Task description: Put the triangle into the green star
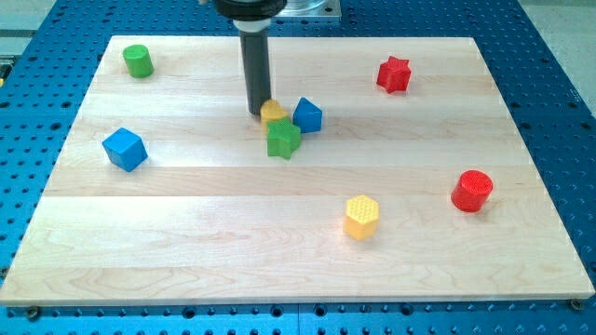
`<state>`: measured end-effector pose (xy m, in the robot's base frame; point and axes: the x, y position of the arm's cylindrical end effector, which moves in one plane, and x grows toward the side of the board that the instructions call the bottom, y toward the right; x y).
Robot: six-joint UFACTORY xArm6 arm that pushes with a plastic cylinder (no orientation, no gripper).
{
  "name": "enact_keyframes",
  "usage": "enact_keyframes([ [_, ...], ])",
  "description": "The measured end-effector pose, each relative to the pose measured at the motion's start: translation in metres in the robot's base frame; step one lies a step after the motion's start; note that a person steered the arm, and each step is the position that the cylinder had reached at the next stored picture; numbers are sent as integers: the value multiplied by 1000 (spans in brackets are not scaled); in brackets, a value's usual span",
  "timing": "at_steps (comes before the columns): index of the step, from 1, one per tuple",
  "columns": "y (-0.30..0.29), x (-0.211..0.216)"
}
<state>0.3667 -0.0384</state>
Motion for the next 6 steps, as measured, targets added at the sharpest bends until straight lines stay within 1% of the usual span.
enact_keyframes([
  [1,4,-28],
  [2,31,-48],
  [3,58,-19],
  [5,94,32],
  [6,190,43],
])
